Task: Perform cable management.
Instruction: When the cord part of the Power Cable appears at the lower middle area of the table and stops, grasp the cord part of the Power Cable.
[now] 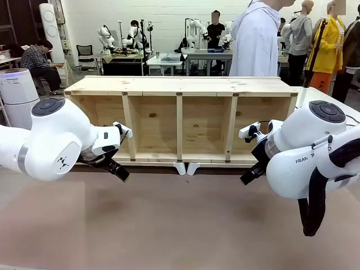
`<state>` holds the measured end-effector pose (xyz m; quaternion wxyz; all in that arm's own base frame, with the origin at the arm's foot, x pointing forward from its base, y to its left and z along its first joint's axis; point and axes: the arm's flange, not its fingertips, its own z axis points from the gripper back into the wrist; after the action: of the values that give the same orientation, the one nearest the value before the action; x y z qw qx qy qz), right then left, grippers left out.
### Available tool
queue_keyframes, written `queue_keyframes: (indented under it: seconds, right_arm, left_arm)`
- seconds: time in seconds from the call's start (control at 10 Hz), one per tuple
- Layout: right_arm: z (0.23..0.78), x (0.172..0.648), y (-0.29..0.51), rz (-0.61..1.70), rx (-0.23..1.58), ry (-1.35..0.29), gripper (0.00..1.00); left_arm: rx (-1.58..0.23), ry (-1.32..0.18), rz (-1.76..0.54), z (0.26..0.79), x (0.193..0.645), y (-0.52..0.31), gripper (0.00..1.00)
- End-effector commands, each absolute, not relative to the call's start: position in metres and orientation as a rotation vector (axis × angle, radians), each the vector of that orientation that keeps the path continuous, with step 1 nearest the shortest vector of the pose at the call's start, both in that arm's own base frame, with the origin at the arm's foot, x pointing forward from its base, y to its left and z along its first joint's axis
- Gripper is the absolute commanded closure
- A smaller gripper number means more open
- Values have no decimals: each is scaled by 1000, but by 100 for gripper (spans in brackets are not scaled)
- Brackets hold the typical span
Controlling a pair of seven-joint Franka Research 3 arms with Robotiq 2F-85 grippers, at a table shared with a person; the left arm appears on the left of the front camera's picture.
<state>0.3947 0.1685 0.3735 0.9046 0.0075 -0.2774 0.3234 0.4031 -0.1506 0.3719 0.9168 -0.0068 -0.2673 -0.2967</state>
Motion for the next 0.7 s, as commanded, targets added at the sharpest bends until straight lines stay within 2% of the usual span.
queue_keyframes:
  seconds: [0.0, 0.6]
  right_arm:
    - [374, 395, 169, 668, 15, -573, 0]
    - [374, 395, 169, 668, 15, -573, 0]
  left_arm:
    - [-14, -550, -611, 372, 403, -151, 0]
    - [-14, -550, -611, 372, 403, -151, 0]
